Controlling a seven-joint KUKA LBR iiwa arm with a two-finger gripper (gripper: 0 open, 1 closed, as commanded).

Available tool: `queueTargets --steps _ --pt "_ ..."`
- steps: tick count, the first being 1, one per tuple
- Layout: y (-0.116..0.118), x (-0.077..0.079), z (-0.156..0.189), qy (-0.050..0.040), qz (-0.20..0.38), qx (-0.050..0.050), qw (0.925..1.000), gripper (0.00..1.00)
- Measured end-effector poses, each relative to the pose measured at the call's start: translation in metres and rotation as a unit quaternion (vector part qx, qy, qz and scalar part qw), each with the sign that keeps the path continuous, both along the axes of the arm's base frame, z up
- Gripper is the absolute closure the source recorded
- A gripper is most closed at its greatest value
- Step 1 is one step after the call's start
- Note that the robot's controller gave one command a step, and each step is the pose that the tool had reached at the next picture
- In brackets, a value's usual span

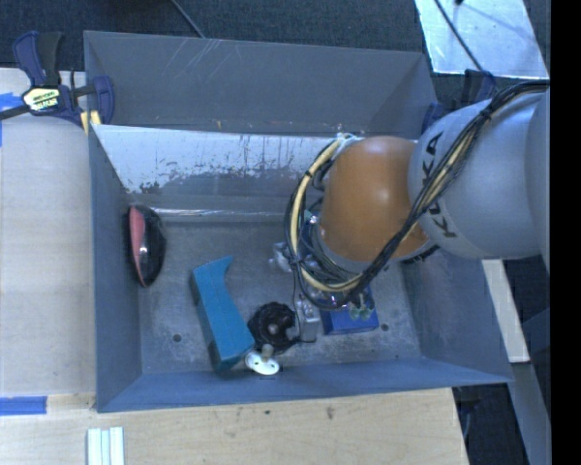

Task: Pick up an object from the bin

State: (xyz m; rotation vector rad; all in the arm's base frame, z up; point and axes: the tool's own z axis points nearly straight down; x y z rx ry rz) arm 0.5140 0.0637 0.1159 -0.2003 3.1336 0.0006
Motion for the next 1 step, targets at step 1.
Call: queueTargets --steps 1 --pt "0.0071 -0.0064 -0.0462 0.0041 -0.008 -0.001 1.0000 0.00"
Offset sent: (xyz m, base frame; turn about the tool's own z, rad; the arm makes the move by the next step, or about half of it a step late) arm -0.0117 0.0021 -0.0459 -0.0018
